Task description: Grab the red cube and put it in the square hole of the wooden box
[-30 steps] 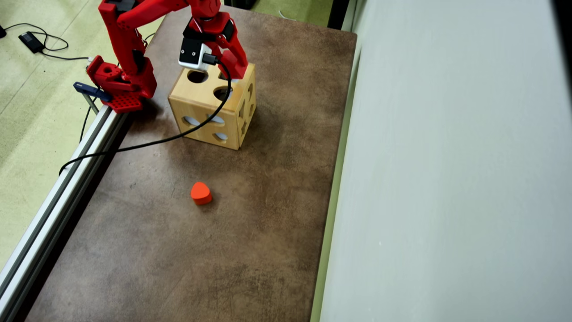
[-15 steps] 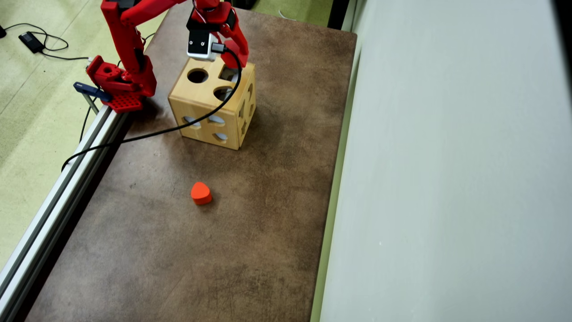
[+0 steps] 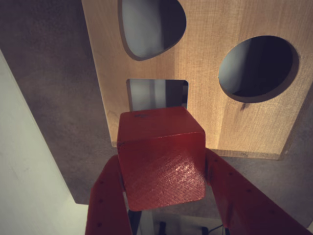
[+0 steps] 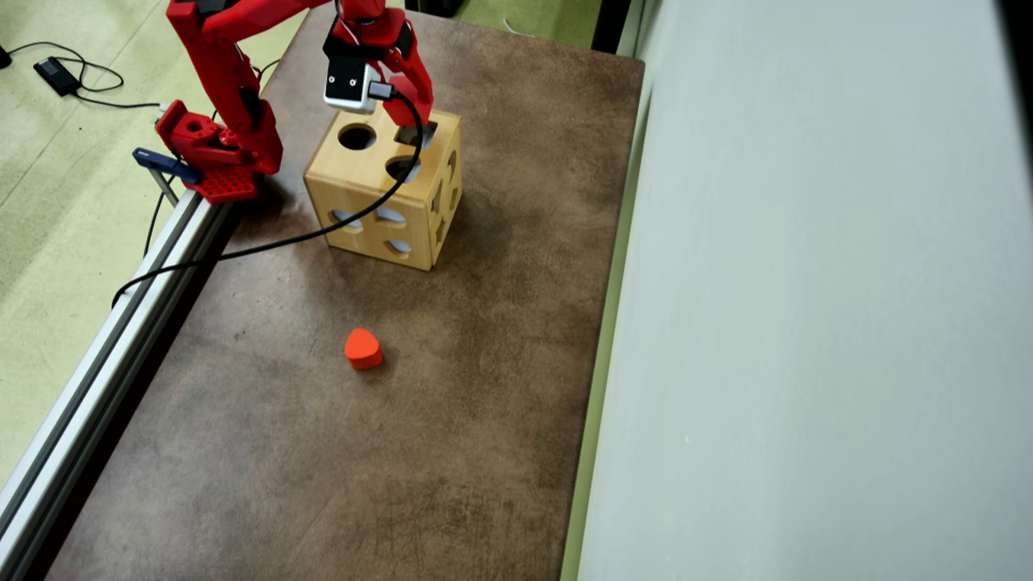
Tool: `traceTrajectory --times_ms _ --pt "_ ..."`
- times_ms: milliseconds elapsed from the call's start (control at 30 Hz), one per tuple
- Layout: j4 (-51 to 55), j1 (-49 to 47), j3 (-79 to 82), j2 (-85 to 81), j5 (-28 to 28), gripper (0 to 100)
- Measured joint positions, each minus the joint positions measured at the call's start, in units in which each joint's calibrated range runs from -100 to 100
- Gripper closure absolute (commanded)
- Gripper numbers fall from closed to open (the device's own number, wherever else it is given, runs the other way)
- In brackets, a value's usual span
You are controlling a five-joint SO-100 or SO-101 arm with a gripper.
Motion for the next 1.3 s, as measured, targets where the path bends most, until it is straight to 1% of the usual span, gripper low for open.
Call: traceTrajectory --times_ms 900,1067,1300 --pt "0.0 0.6 0.0 1.4 0.0 98" --pt "0.0 3.6 0.0 3.9 0.0 98" --pt "-0.1 3.7 0.0 4.9 0.0 98"
